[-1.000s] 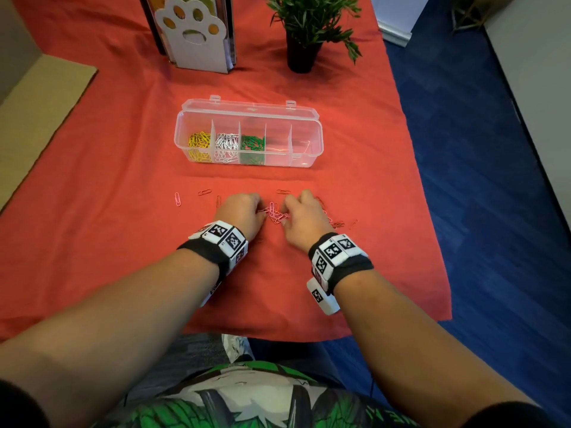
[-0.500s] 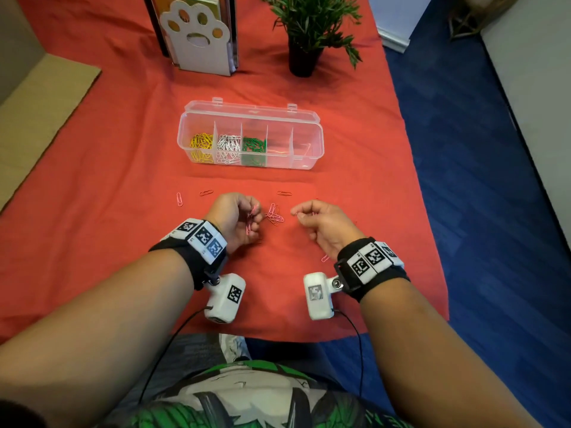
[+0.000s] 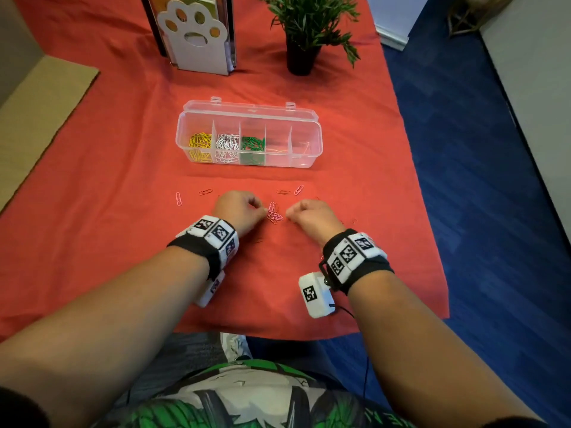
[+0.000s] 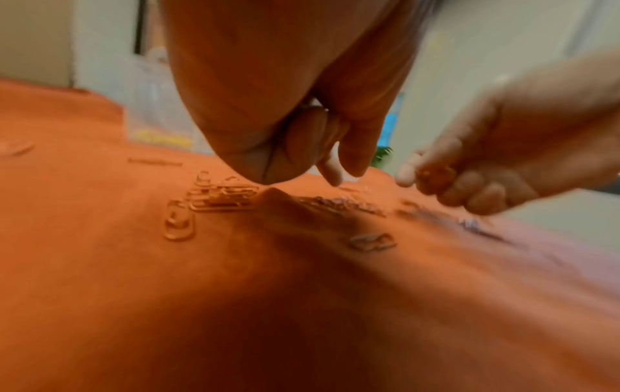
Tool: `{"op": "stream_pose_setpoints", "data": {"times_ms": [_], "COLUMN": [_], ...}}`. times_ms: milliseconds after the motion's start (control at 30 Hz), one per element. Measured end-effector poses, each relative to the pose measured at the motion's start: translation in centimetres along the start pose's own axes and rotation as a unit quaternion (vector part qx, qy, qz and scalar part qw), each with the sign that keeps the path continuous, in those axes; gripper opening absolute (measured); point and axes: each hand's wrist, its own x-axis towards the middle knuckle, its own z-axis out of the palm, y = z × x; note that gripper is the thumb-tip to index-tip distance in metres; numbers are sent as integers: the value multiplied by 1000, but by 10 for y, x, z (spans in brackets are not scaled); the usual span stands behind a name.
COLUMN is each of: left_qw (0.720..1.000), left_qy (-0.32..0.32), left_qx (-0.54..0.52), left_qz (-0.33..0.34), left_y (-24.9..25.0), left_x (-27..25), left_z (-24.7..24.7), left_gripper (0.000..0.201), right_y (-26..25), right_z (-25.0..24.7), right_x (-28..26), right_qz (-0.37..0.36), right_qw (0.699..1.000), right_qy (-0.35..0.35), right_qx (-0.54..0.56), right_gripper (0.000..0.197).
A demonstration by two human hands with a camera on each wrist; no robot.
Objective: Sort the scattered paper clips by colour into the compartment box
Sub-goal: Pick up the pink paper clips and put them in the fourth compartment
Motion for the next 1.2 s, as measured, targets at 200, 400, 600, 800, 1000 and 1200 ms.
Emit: {"op": "stream_pose_setpoints", "data": {"times_ms": [200, 400, 600, 800, 1000, 1200], "left_qw": [989, 1000, 851, 767, 774, 780], "left_qy": [22, -2, -146, -230, -201, -188], "left_qx": [128, 22, -447, -566, -554, -545], "left_qz": [76, -5, -233, -193, -233, -243], "left_y": [-8, -7, -1, 4, 9, 7], "left_x": [-1, 3, -2, -9, -7, -2], "left_z": [6, 1, -20, -24, -22, -20], "left_gripper": [18, 16, 18, 9, 19, 33], "right_y": [2, 5, 4, 0, -7, -1], "right_z": [26, 24, -3, -1, -9, 1], "right_x": [1, 3, 7, 2, -9, -3], "right_qz": [-137, -152, -51, 15, 125, -31], "right_qw": [956, 940, 987, 991, 910, 999], "right_qy": [59, 65, 51, 13, -63, 5], "right_qx": [-253, -299, -141, 130, 391, 4], "right_gripper": [22, 17, 12, 30, 19, 25]}}
